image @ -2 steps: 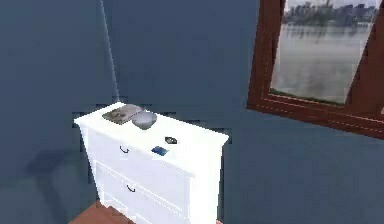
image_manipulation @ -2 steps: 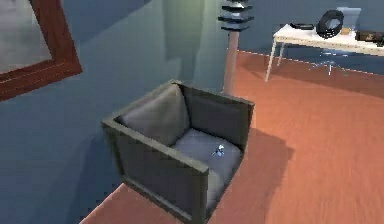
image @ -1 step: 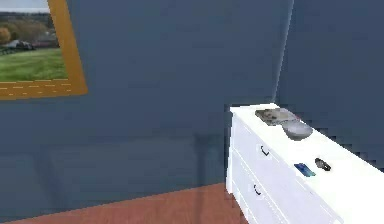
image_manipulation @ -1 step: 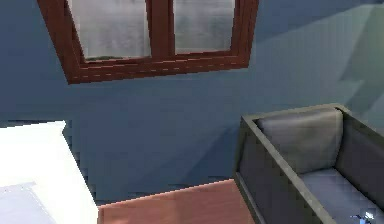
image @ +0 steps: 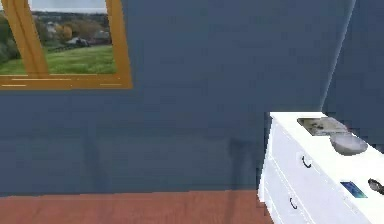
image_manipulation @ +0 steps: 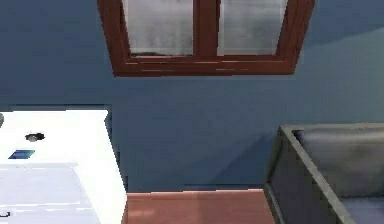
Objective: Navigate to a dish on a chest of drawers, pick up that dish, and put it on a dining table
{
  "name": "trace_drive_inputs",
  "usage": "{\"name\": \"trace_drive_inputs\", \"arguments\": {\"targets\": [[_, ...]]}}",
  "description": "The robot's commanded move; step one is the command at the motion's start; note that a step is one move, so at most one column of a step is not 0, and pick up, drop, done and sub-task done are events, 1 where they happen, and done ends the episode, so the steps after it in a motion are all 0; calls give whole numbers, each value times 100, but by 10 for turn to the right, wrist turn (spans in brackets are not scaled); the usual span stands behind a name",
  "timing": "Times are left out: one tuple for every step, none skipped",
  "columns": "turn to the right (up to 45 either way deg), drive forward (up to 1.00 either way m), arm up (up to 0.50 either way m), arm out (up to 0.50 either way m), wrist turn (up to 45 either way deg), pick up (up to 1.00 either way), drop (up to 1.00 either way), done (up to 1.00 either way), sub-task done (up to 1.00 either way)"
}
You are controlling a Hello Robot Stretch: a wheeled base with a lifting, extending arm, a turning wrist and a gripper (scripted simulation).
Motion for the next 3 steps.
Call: {"name": "trace_drive_inputs", "arguments": {"targets": [[0,60,0,0,0,0,0,0,0],[-180,0,0,0,0,0,0,0,0],[0,0,50,0,0,0,0,0,0]]}}
